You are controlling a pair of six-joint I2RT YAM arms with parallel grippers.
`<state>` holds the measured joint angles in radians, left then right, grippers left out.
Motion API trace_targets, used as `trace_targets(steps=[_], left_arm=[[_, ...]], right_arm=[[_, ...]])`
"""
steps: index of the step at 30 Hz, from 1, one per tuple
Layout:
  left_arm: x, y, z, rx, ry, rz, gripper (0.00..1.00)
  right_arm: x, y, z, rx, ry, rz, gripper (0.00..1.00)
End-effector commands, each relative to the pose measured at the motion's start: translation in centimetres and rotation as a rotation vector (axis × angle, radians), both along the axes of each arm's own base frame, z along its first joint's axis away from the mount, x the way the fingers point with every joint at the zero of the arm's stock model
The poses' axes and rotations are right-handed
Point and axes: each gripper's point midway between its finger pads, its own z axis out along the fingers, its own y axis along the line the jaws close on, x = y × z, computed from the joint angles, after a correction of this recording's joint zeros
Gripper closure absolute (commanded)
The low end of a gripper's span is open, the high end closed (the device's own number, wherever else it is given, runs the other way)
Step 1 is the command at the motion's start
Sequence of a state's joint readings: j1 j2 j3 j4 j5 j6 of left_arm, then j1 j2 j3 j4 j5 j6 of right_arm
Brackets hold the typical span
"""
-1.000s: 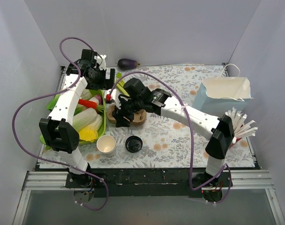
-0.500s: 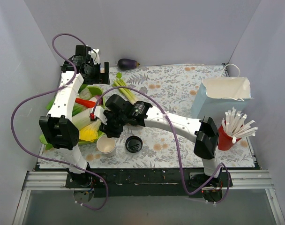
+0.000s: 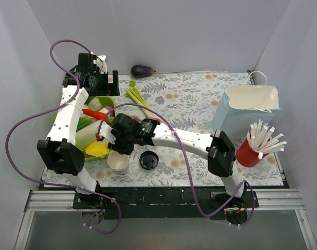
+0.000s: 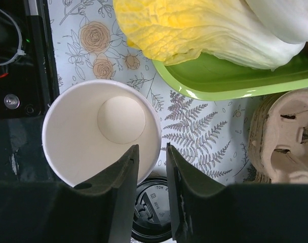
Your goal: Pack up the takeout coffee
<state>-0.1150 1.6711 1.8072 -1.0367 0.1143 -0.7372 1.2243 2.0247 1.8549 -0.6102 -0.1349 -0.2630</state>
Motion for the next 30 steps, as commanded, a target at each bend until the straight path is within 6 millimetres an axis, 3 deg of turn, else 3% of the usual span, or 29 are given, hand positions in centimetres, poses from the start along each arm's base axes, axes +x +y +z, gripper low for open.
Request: trace_targets(steps=[1, 10, 30], left_arm=[[-1.5, 0.4, 3.3, -0.008, -0.097, 0.0, 0.02], [-1.8, 0.3, 3.2, -0.01, -0.098, -0.004, 0.02], [-2.2, 0.2, 2.5, -0.013, -0.079, -0.018, 0.02]], right_arm=[[0.6, 1.3, 2.5, 0.067, -0.028, -0.024, 0.67], [0.2, 1.4, 1.7, 0.016, -0.004, 0.007, 0.83], [-0.3, 1.6, 0.9, 0.003, 0.028, 0.028, 0.8]])
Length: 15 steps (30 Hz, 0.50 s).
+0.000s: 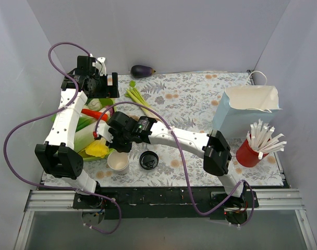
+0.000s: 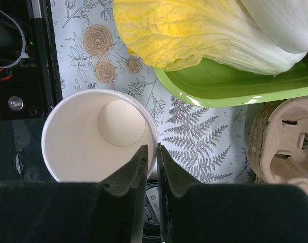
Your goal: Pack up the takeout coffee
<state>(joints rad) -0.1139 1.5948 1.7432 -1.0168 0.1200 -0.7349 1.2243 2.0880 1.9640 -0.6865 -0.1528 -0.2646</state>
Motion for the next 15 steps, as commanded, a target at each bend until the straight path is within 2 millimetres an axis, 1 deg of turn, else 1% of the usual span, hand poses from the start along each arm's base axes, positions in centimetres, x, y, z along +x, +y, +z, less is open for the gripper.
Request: trace_targets(steps=[1, 2, 6, 8, 14, 15], left_arm=[[-0.71, 0.13, 1.56, -0.003, -0.045, -0.014, 0.02], [-0.74, 0.1, 1.62, -0.005, -0.046, -0.014, 0.02], [-0.67, 0.08, 1.45, -0.004, -0.042, -0.018, 0.02], [-0.62, 0.05, 1.42, -0.005, -0.042, -0.019, 0.02], [-0.67, 0.01, 1.32, -0.006, -0.037, -0.022, 0.02], [-0.71, 0.01, 1.32, -0.006, -0.037, -0.022, 0.02]], right_arm=[[-0.32, 0.85, 0.91, 0.026, 0.008, 0.017, 0.8], [-0.19, 1.05, 1.05, 0.028, 0.007, 0.018, 0.81], [-0.24, 0.89, 0.36, -0.003, 0.015, 0.024, 0.83], [-0.23, 0.93, 0.55, 0.001, 0.013, 0.024, 0.85], [-0.18, 0.87, 0.39, -0.003, 0.01, 0.025, 0.86], [-0.07, 0.85, 0.6, 0.001, 0.008, 0.022, 0.88]])
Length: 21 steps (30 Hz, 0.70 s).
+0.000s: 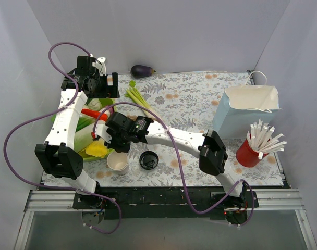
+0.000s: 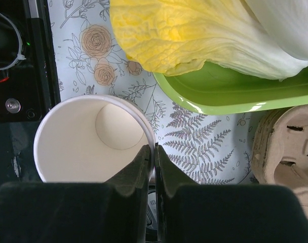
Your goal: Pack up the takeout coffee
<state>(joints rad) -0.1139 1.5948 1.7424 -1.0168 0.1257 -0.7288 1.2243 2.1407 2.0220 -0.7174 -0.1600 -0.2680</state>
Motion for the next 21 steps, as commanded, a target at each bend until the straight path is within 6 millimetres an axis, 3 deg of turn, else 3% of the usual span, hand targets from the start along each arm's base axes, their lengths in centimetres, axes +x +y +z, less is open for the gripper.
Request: trace_targets(steps=[1, 5, 7, 12, 19, 21], left_arm=[[-0.7, 0.1, 1.5, -0.005, -0.041, -0.013, 0.02], [-0.7, 0.1, 1.3, -0.005, -0.038, -0.013, 0.02], [-0.7, 0.1, 1.2, -0.003, -0.035, -0.014, 0.02], [-0.7, 0.0, 1.1, -0.01, -0.032, -0.018, 0.02], [-1.4, 0.1, 0.7, -0.011, -0.013, -0.032, 0.02], [-1.8, 0.2, 0.9, -0.015, -0.021, -0.037, 0.02]], right_arm=[[-0.1, 0.3, 1.5, 0.023, -0.007, 0.016, 0.89], [0.0, 0.4, 2.0, 0.034, -0.024, 0.021, 0.91], [0.1, 0.3, 2.4, 0.042, -0.034, 0.024, 0.99], [0.0, 0.4, 3.4, 0.069, -0.054, 0.058, 0.99], [-0.2, 0.4, 7.8, 0.168, -0.096, 0.137, 0.99], [-1.1, 0.3, 9.0, 0.21, -0.053, 0.183, 0.99]])
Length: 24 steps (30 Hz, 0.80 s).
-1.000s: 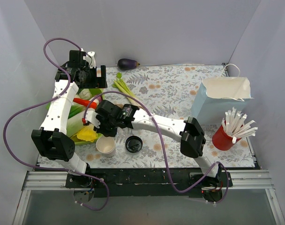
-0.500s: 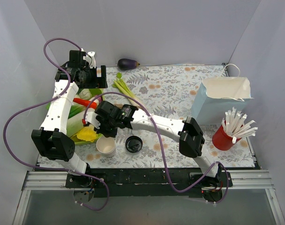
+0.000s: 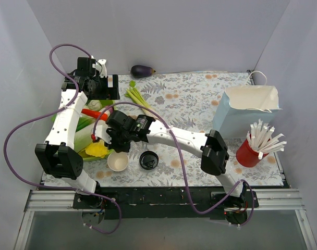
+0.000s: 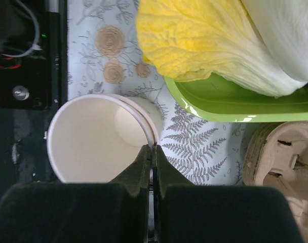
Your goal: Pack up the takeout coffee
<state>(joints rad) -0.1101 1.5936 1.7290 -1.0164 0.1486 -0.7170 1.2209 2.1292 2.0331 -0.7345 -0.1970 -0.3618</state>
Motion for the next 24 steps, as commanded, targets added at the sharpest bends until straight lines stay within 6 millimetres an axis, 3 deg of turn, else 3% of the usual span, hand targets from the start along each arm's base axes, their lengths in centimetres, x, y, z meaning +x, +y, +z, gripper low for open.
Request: trace_targets(steps=[1, 6, 10, 13, 15, 17, 18, 20, 21, 23, 24], left_arm=[[-1.5, 0.3, 1.5, -0.013, -0.042, -0.019, 0.02], [-1.7, 0.1, 2.3, -0.032, -0.053, -0.021, 0.02], [-2.0, -0.1, 1.9, -0.043, -0.021, -0.022, 0.02], [-2.8, 0.0, 1.7, -0.039, 0.004, -0.026, 0.02], [-3.4, 0.3, 1.6, -0.029, 0.019, -0.023, 0.02], [-4.6, 0.5, 1.8, -0.04, 0.029, -0.014, 0.02], [-5.2, 0.4, 1.9, -0.056, 0.03, -0.02, 0.02], [-7.3, -1.2, 2.2, -0.156, 0.059, -0.103, 0.02], [-8.1, -1.8, 2.1, -0.196, 0.076, -0.14, 0.02], [-9.9, -2.8, 1.3, -0.294, 0.134, -0.175, 0.02], [-10.7, -3.1, 1.5, -0.327, 0.134, -0.197, 0.02]], right_arm=[[-0.8, -0.1, 8.8, 0.212, 0.015, 0.105, 0.99], [-1.5, -1.2, 10.1, 0.266, 0.21, 0.16, 0.99], [-0.7, -1.5, 9.0, 0.249, 0.268, 0.151, 0.99], [-0.1, -1.7, 9.6, 0.255, 0.279, 0.148, 0.99], [0.7, -2.4, 8.8, 0.233, 0.228, 0.146, 0.99], [0.5, -4.0, 9.3, 0.245, 0.227, 0.187, 0.99], [-0.3, -4.9, 8.9, 0.253, 0.316, 0.204, 0.99], [-0.2, -5.8, 9.2, 0.268, 0.284, 0.223, 0.99], [-0.8, -6.4, 8.0, 0.258, 0.293, 0.254, 0.99], [-1.1, -6.7, 9.1, 0.332, 0.29, 0.288, 0.99], [-1.5, -7.4, 7.4, 0.321, 0.324, 0.279, 0.99]])
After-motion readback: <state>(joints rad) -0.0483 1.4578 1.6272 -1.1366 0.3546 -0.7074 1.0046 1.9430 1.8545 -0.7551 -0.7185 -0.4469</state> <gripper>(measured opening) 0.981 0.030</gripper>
